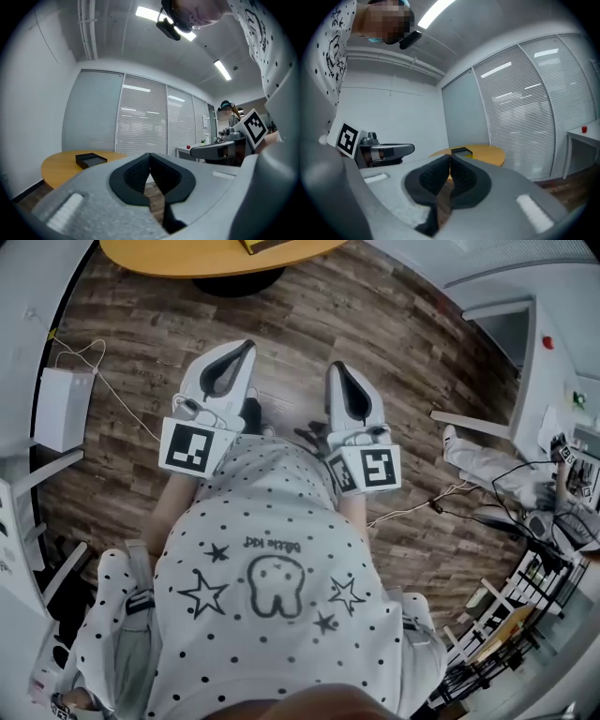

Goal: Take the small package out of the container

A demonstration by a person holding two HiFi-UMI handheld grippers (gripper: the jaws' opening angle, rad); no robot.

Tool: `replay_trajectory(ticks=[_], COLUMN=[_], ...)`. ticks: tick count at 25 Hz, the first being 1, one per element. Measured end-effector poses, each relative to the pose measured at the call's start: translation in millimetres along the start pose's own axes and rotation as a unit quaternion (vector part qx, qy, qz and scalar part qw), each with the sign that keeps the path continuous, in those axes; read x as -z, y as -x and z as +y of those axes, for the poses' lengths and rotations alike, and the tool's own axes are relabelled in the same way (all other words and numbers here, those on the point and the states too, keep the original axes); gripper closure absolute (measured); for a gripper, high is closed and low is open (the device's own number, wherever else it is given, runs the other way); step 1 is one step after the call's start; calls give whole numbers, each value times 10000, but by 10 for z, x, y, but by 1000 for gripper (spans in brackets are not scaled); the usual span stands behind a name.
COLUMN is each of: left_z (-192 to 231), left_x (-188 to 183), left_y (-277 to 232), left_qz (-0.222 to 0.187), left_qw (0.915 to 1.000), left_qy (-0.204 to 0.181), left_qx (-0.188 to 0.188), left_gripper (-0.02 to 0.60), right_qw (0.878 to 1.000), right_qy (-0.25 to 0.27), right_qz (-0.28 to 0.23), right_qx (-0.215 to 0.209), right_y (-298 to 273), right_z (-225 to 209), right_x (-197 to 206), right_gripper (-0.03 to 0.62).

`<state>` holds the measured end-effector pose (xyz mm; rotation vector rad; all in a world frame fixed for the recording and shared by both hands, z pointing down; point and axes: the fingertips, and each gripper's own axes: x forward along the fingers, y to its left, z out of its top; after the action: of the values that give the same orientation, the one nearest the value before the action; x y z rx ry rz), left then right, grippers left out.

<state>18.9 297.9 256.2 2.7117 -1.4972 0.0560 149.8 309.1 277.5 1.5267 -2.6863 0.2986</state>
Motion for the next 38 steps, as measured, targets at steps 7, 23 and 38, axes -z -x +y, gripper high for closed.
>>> replay_trajectory(ticks=[7,23,38], left_z=[494,1070,1219], left_x=[17,201,370], left_y=[-265,-436,-483], left_qz=[70,166,315], left_qw=[9999,9995,9982], left_qy=[22,183,280], left_qx=[-114,-190,-415], left_gripper=[574,574,574], right_qw=[9999,9992,9987], right_qy=[-12,-192,-313], right_qz=[78,125,278], right_qx=[68,338,284], right_y=[-545,-1031,-1217], right_z=[-102,-144,-249], right_x=[-41,2,106], right_gripper=[589,589,589])
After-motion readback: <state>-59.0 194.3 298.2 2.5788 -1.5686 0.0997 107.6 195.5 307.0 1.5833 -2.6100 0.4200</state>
